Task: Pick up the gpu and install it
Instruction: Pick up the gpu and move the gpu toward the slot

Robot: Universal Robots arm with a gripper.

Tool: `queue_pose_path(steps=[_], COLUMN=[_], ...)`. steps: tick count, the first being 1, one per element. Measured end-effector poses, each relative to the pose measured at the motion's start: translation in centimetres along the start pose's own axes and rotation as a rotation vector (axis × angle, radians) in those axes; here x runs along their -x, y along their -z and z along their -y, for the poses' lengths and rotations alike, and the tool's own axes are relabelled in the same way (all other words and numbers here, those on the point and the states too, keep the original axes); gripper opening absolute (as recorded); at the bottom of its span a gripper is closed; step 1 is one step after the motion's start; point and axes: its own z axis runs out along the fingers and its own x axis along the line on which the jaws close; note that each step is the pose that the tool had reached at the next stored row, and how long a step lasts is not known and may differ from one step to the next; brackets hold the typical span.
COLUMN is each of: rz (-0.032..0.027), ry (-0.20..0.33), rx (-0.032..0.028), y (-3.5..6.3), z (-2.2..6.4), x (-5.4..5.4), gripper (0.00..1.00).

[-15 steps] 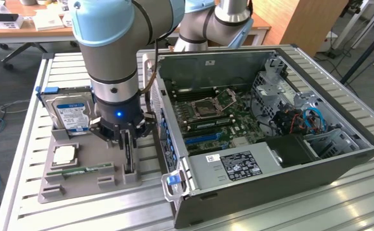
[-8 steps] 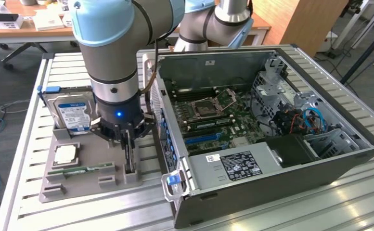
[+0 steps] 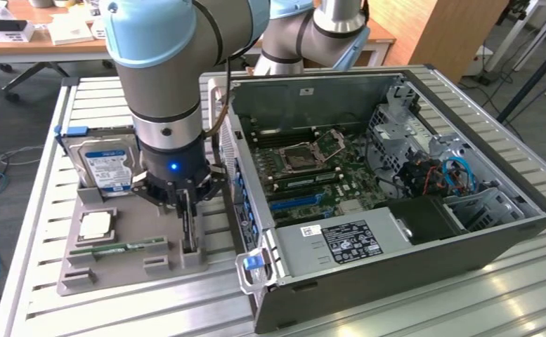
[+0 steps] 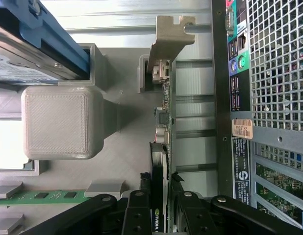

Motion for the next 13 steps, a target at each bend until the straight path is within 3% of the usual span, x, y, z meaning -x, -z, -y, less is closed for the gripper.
queue_pose_path(steps=[9, 13], rz=[-0.0008, -0.0008], ry=[0.021, 0.021], rx=[0.0004, 0.0003], y=[0.00, 0.76], z=[0.00, -0.03], x=[0.00, 0.02], gripper=[0.26, 0.26])
